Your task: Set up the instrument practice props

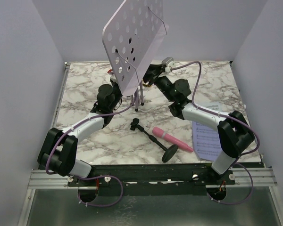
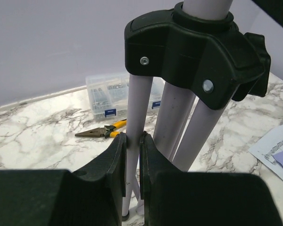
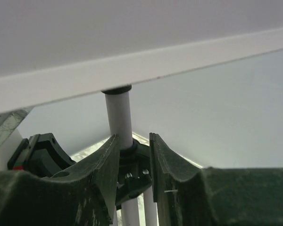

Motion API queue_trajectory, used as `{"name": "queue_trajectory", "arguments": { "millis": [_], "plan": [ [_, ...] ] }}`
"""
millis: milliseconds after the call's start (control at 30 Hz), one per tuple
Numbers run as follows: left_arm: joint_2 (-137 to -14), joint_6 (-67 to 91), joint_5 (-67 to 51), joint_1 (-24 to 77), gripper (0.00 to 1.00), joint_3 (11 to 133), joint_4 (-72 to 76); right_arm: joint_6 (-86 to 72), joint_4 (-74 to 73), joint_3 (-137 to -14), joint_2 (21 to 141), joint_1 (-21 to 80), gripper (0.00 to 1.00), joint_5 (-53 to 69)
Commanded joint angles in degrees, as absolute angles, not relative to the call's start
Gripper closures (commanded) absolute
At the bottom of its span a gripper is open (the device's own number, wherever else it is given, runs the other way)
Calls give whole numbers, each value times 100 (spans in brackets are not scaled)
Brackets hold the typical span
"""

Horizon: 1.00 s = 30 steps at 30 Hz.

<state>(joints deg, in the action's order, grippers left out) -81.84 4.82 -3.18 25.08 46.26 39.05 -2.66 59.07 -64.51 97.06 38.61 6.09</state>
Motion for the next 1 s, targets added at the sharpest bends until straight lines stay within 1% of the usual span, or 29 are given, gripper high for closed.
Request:
{"name": "queue_trajectory", "arguments": {
  "millis": [0,100,300,367,400,467,533,600,633,767,833,900,967],
  "plan": [
    [-8144,312,-44,2566,100,4474,3753,-136,5554,-6590,9519,3832,62,404],
    [-8137,267,141,2601,100,4456,3762,-146,5263,-6605,9408,3829,59,370],
    [-8106,281,181,2637,100,4447,3779,-205,4638,-6211,8924,3841,47,194],
    [-8103,293,193,2646,100,4447,3788,-262,4415,-6016,8738,3836,26,135],
    [-8087,305,202,2646,100,4447,3788,-314,4328,-5883,8656,3845,24,148],
    [-8072,313,215,2654,100,4439,3788,-535,4217,-5617,8466,3880,27,219],
    [-8075,318,225,2654,100,4430,3796,-1014,3823,-5506,8336,3883,28,218],
    [-8076,325,237,2655,100,4430,3797,-1315,3649,-5346,8218,3885,26,423],
    [-8075,336,237,2655,100,4430,3797,-1455,3705,-5204,8162,3884,24,543],
    [-8079,377,246,2659,100,4421,3810,-1648,3944,-4818,7999,3877,21,891],
    [-8065,400,238,2663,100,4412,3814,-1504,4073,-4741,8026,3823,20,1437],
    [-8059,440,237,2670,100,4399,3822,-1585,4110,-4888,8247,3645,25,2196],
    [-8049,457,213,2681,100,4402,3823,-1800,4213,-5123,8601,3473,27,2872]
  ]
}}
